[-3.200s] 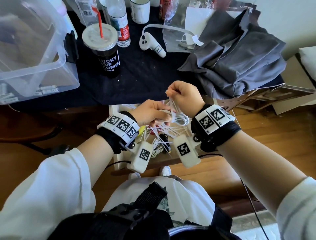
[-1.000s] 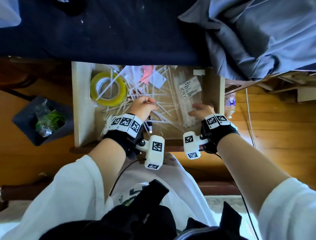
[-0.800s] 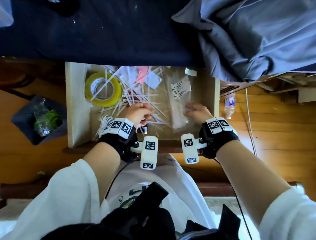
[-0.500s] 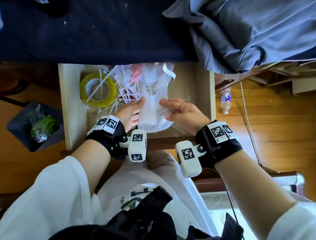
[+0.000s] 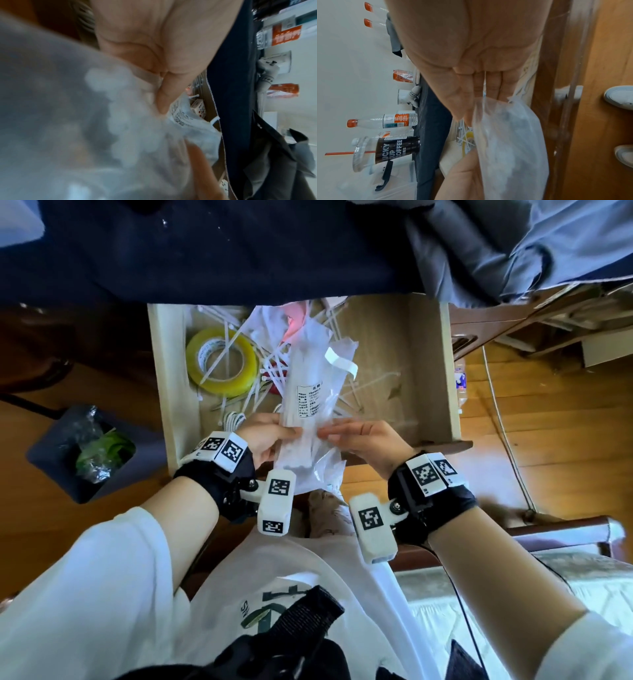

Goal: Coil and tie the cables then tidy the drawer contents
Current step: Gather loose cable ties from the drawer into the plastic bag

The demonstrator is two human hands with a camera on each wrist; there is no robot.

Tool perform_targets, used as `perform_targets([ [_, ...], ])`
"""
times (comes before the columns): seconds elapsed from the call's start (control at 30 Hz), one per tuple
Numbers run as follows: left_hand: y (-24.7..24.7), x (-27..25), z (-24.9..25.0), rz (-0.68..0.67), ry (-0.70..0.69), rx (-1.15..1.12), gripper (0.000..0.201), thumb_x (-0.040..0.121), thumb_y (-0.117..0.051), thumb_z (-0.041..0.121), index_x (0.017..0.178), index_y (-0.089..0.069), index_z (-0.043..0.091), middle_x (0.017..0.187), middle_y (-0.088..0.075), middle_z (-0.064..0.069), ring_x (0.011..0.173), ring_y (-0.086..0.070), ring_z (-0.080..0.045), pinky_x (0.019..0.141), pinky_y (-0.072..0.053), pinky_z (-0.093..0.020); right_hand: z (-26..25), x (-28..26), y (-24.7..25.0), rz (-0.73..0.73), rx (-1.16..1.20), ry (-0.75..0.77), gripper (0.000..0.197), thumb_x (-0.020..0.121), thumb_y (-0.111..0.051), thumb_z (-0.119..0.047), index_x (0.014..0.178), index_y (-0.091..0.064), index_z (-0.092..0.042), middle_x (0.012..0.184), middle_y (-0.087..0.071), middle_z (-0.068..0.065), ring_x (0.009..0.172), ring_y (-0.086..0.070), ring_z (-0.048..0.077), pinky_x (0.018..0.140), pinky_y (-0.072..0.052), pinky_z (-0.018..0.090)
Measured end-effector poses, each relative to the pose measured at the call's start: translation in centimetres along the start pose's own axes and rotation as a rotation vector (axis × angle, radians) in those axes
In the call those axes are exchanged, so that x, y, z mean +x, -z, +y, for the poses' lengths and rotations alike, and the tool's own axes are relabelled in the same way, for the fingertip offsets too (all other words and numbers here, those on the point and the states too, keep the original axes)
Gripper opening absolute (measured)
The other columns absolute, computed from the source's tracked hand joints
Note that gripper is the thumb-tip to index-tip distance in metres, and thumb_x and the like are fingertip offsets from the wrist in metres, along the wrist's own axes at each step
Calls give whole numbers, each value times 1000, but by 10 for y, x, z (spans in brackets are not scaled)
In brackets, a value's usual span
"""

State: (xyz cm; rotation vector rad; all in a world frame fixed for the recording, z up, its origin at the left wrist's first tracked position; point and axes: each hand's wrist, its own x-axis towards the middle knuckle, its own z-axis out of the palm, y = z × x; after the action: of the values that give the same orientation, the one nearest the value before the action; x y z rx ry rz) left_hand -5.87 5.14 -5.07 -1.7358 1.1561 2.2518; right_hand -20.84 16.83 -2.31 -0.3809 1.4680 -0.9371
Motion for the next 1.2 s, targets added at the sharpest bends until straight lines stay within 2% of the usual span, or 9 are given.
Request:
perform_targets([
  [0.1,6,-8,-5,-27,-75,-9,25,83,-62,-6,90,-63,18,88,-67,-2,77,-63,-18,62,-54,-29,7,-10,-6,52,58,-36,8,78,-68,-1,81,-71,-9,77,-72,-2,71,-65,6,71,-50,16],
  [0.17,10,-14,-5,-36,-135,-30,26,81,-64,-6,90,-62,19,84,-67,1,74,-63,-15,56,-53,-25,10,-16,-10,79,62,-23,6,76,-71,-4,76,-70,-10,71,-71,-4,65,-63,4,68,-49,15],
  [0.4,14,-37,9,-16,-379,-91,28,79,-62,-11,89,-58,16,74,-70,7,75,-64,-11,71,-54,-28,-6,-23,-24,202,-8,134,24,68,-78,-3,58,-66,-21,60,-64,-7,60,-58,8,66,-46,22],
  [0.53,25,-47,26,-35,-514,-170,24,73,-67,-3,94,-58,-1,93,-65,-14,92,-62,-29,86,-51,-38,-33,-21,-33,281,-32,371,44,67,-72,16,52,-53,-22,56,-60,-12,62,-57,7,68,-47,22],
  [0.63,35,-43,23,-50,-498,-219,47,48,-84,8,89,-63,-1,87,-70,-11,97,-61,-33,90,-49,-41,-45,-15,-45,272,-142,477,44,68,-66,20,55,-49,-18,68,-64,-11,76,-63,2,78,-49,19],
  [0.77,40,-34,10,-133,-439,-380,95,30,-97,30,111,-56,1,113,-62,-19,109,-60,-30,95,-50,-40,-43,3,-59,226,-374,414,42,71,-68,12,54,-51,-22,72,-63,-9,79,-61,12,85,-49,30],
  [0.97,55,-24,3,123,-361,-469,29,79,-67,3,102,-62,20,106,-69,-2,100,-64,-20,86,-47,-42,-28,40,-46,141,-315,175,31,74,-72,5,72,-56,-21,90,-64,3,91,-58,15,82,-48,21],
  [1.07,61,-15,3,228,-389,-473,25,84,-63,0,93,-62,24,92,-72,7,100,-63,-20,87,-49,-43,-14,75,-16,280,-357,11,25,77,-73,-6,96,-62,-18,103,-60,-1,100,-55,17,87,-48,32],
  [1.2,61,-1,-11,314,-327,-479,15,74,-70,10,85,-65,18,82,-73,5,95,-64,-23,98,-45,-51,-17,114,15,310,-560,-126,54,82,-66,-12,133,-48,-17,135,-43,3,111,-47,16,87,-39,24],
])
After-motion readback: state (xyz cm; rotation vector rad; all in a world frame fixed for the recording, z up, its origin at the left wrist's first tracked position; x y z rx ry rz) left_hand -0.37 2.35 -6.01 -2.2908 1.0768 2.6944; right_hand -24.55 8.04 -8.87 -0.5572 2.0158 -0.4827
